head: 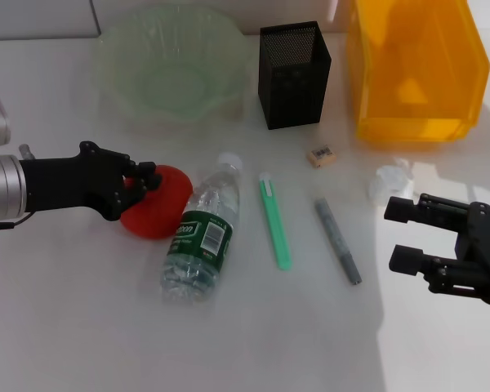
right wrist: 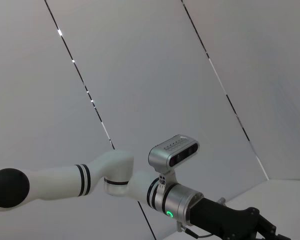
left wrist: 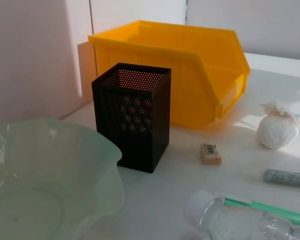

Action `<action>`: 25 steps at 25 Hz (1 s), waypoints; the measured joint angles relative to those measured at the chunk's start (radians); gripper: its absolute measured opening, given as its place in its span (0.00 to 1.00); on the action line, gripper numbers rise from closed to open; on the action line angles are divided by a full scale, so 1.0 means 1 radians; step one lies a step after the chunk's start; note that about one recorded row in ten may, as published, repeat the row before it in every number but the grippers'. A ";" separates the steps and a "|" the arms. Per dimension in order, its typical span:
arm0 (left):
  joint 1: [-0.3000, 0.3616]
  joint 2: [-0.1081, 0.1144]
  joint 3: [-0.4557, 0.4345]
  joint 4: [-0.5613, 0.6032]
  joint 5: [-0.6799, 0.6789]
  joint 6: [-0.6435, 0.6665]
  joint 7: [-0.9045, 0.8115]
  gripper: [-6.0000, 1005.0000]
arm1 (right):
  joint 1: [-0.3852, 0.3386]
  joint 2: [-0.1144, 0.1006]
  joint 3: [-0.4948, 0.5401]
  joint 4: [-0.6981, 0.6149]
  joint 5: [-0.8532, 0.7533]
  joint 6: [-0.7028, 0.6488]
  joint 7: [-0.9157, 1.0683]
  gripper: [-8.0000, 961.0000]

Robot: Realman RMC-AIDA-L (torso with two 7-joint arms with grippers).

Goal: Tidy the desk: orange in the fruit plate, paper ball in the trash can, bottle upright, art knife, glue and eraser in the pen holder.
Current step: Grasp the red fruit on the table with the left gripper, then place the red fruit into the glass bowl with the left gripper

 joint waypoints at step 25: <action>0.050 0.005 -0.011 0.037 -0.213 0.065 0.026 0.01 | -0.001 0.001 0.000 0.021 0.000 0.015 -0.001 0.78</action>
